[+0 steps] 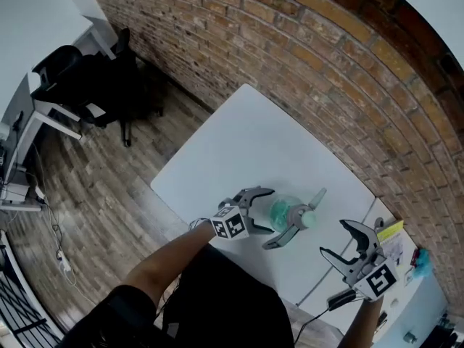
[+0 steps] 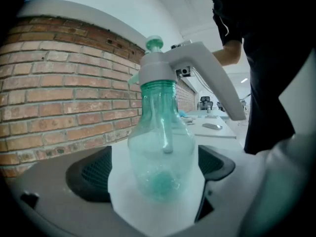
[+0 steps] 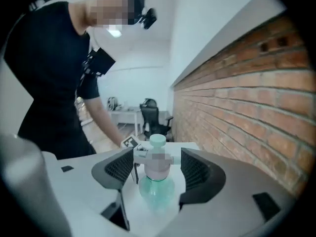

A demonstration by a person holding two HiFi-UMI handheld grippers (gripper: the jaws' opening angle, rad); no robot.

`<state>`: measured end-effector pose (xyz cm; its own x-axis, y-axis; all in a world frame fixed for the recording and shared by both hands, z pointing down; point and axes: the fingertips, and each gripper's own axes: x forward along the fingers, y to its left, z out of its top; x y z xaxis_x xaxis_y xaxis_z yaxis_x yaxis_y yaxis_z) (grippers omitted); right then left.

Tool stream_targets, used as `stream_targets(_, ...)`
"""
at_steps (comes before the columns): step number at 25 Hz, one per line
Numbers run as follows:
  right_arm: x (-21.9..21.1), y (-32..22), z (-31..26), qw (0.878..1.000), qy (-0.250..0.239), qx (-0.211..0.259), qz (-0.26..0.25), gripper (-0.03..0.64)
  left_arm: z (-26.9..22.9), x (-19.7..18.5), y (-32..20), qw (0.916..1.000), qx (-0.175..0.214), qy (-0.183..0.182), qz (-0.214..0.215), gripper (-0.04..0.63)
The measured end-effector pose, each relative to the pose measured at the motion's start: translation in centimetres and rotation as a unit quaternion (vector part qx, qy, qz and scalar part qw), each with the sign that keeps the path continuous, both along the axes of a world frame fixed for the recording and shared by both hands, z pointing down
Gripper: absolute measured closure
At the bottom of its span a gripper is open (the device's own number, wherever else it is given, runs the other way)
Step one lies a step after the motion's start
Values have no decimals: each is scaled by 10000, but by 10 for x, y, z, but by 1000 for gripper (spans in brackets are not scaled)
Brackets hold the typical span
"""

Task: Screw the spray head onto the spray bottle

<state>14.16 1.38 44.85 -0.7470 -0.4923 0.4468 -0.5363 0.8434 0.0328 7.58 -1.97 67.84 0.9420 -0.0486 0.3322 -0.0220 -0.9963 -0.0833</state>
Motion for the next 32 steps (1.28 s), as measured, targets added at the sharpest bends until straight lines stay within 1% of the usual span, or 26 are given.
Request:
stream_targets(1,5,4,-1,9977,-399,-93,546,333,-4,0,0,10000,47,-10,9,54)
stream_targets(2,8,9,2,9915,-728,-225,1055,333,-7,0,-1,10000,70,-9,16,54)
stream_targets(3,8,13,6,9834,-969,-367,1492,333,-11,1,-2,10000,86,-10,42,54)
stream_targets(4,3,17,11,9757,-1092,-490,1835,333,-13,1,-3,9999,116,-29,109,54)
stream_targets(5,-3,20,17,9702,-1089,-571,2088,333,-15,3,-4,9996,160,-70,219,54)
stream_targets(7,-20,18,26,9622,-887,-637,2494,333,-15,7,-4,9982,236,-177,514,54)
stream_targets(8,-27,14,28,9563,-800,-677,2731,333,-15,9,-3,9971,255,-213,689,54)
stream_targets(11,-34,-4,30,9279,-766,-912,3533,333,-14,17,1,9928,224,-182,1163,54)
stream_targets(13,-31,-16,34,9131,-674,-1061,3879,333,-14,22,3,9908,160,-114,1343,54)
stream_targets(15,-27,-25,39,9025,-603,-1156,4105,333,-17,27,4,9889,59,-44,1486,54)
stream_targets(18,-24,-32,41,8886,-787,-1310,4324,333,-25,35,7,9861,-198,162,1640,54)
stream_targets(20,-23,-30,44,8842,-631,-1382,4418,333,-36,39,10,9843,-473,395,1655,61)
stream_targets(23,-23,-31,52,8827,-258,-1410,4476,333,-51,46,5,9826,-756,725,1535,67)
stream_targets(26,-29,-35,57,8806,-145,-1442,4512,333,-60,50,3,9833,-760,858,1415,89)
stream_targets(28,-32,-37,61,8787,-29,-1486,4536,333,-57,53,6,9850,-697,796,1362,103)
stream_targets(30,-32,-38,64,8759,161,-1501,4583,333,-55,56,8,9869,-573,697,1341,140)
stream_targets(31,-32,-39,66,8743,266,-1502,4608,333,-55,57,10,9872,-544,655,1352,149)
stream_targets(32,-31,-39,67,8727,370,-1504,4630,333,-55,58,12,9872,-531,627,1369,172)
